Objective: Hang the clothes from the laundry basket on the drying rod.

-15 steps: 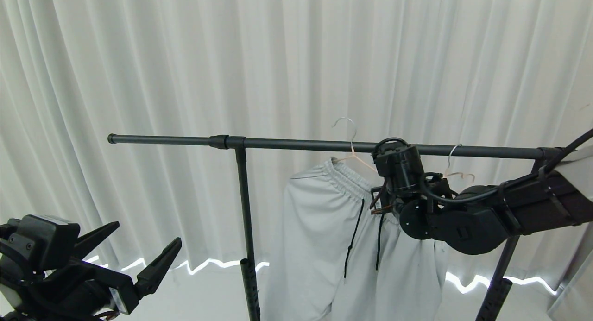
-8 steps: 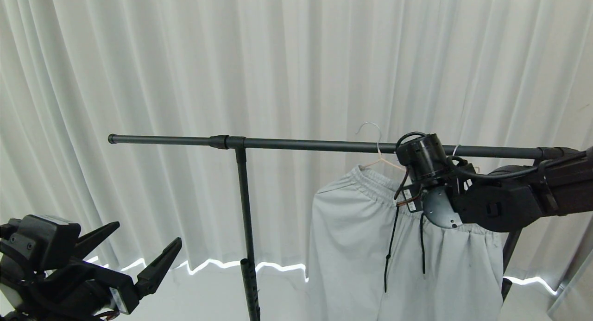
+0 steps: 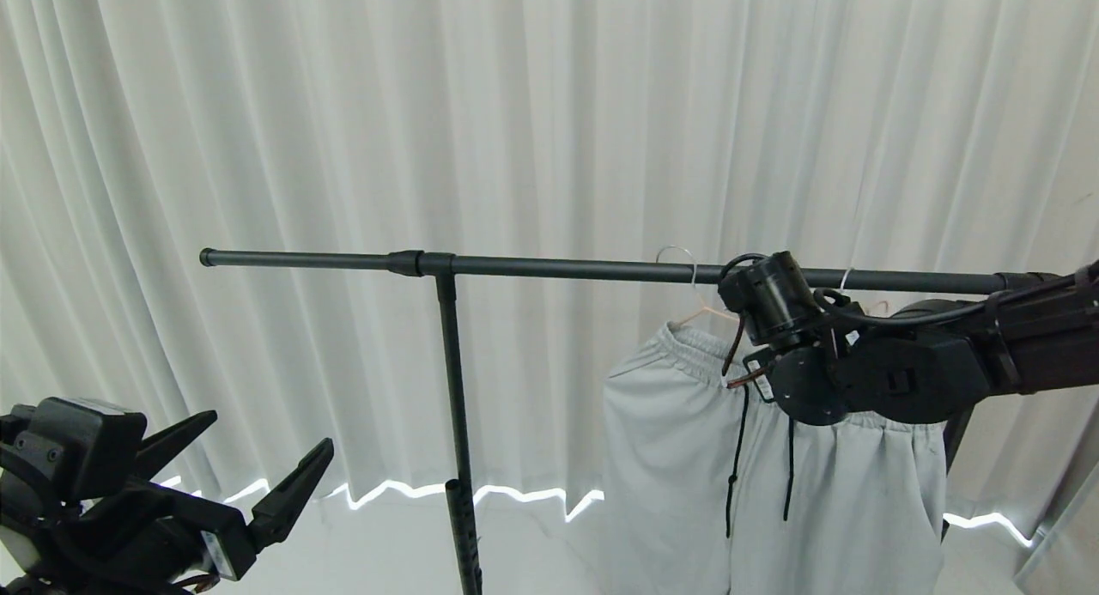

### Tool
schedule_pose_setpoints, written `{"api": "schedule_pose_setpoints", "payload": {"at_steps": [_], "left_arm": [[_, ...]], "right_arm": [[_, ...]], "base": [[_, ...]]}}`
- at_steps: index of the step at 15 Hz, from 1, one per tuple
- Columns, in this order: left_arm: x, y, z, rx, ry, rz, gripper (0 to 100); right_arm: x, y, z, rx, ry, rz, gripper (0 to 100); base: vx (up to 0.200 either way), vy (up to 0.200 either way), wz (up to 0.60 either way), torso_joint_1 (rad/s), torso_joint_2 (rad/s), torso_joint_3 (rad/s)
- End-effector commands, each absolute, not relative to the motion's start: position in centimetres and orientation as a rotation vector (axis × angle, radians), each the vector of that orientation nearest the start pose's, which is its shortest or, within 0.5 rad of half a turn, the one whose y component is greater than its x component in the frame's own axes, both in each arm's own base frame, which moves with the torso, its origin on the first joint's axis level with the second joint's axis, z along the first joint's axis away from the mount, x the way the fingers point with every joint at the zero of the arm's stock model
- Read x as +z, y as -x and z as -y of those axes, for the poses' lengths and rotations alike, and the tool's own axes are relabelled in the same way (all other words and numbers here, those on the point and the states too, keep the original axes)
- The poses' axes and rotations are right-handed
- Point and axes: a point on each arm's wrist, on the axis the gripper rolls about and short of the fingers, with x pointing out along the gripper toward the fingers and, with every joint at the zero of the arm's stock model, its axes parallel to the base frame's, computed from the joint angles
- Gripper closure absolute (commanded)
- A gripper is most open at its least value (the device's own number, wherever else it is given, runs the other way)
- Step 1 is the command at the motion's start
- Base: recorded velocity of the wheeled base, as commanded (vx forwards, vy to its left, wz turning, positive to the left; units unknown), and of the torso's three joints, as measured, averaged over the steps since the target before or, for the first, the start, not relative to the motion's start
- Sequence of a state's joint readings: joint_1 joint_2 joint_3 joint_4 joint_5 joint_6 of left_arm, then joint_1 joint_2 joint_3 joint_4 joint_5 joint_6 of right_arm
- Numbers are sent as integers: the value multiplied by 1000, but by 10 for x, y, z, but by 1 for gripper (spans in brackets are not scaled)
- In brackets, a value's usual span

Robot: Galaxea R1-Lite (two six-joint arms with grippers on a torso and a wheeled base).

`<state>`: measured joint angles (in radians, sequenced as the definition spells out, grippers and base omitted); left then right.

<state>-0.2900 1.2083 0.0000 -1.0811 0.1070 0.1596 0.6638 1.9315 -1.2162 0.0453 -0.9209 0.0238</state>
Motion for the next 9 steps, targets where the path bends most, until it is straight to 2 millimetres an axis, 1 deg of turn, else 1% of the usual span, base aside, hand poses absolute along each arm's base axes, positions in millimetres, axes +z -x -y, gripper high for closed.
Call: {"api": "schedule_pose_setpoints", "payload": {"at_steps": [1,6,7,9], "left_arm": [[131,-123,34,-189,-184,-110,0],[131,-123,34,-189,-184,-110,0],[131,-123,34,-189,-184,-110,0],[131,-123,34,-189,-184,-109,0]], "right_arm": [[153,-294,-209,-245,536,-540,100],[153,-294,-217,-228,540,-531,100],[153,-294,-217,-228,536,-527,0],[154,-294,-219,-226,516,-515,0]], "base": [[0,0,0,0,0,0],[0,0,0,0,0,0],[0,0,0,0,0,0],[0,0,0,0,0,0]]}}
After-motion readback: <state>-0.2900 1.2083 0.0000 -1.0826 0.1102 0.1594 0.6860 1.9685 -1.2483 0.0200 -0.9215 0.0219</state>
